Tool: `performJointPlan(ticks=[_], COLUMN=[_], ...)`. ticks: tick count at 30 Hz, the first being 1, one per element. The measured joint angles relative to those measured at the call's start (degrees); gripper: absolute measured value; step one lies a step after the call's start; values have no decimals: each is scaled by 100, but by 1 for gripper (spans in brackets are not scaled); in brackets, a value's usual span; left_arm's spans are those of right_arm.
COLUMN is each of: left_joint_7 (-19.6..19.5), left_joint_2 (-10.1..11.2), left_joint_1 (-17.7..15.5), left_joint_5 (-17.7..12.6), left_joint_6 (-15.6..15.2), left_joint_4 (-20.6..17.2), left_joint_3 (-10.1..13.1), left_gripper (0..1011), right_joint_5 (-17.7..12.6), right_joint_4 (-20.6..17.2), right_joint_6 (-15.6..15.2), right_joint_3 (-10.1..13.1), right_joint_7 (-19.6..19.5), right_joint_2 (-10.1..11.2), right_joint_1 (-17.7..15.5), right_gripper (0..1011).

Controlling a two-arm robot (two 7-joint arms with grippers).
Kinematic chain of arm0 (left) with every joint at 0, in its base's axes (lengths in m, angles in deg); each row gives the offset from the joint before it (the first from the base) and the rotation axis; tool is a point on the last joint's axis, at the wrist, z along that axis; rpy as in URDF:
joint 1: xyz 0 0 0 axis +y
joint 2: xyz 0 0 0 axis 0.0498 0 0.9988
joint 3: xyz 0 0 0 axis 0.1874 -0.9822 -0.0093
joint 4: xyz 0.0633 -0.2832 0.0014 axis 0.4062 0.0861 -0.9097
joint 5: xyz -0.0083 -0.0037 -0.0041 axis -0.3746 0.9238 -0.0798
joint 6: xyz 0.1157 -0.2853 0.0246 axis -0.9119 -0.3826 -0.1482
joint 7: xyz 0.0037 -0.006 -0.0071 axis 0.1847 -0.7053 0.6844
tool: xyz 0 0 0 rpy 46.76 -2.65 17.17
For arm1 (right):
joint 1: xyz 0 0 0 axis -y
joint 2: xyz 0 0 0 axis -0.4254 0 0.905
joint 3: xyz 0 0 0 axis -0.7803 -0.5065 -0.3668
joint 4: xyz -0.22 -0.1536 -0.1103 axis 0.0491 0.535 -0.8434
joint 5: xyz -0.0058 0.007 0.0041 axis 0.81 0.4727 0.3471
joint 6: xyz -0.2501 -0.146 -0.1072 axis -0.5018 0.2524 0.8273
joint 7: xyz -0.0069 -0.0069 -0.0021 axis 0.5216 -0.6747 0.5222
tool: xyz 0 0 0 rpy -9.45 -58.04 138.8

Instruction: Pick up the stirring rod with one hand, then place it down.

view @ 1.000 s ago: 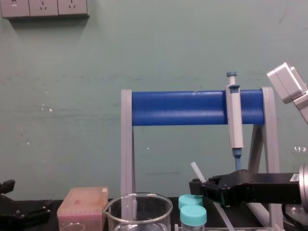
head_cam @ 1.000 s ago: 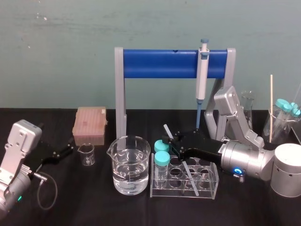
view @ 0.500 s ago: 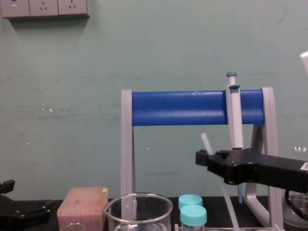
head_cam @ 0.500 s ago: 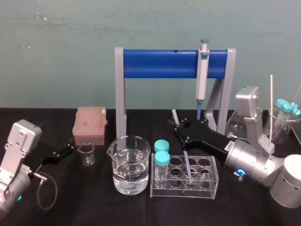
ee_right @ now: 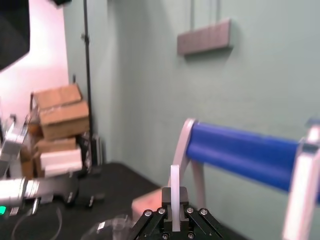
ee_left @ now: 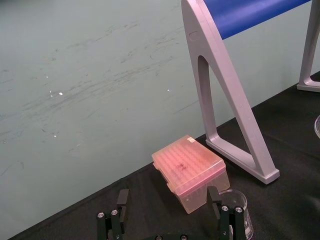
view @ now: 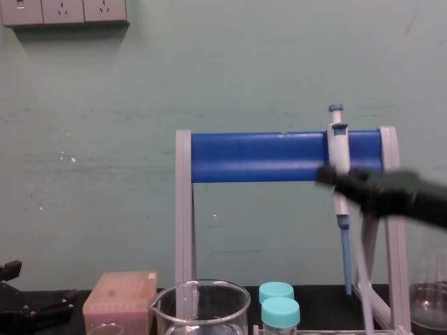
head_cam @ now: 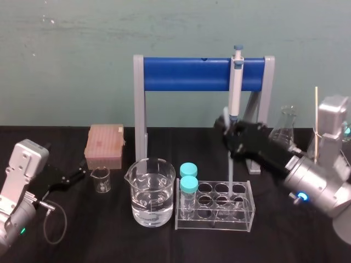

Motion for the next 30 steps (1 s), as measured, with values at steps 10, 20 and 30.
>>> performJointPlan(ticks=[10,20,30], left_joint_7=[0,0,0], left_joint_2=[0,0,0], left_joint_1=[0,0,0], left_joint_5=[0,0,0], left_joint_6=[0,0,0], left_joint_4=[0,0,0], left_joint_3=[0,0,0], left_gripper=[1000,1000,1000], right_joint_5=[-33,208,289], right_joint_4=[-153,-89,-89], right_joint_6=[40,-23,-108], right_joint_3=[459,680,767], right_joint_7=[-286,-546,-559], right_joint_2=[56,63,26], right_joint_1=[174,138,91], right_gripper=[68,68,69])
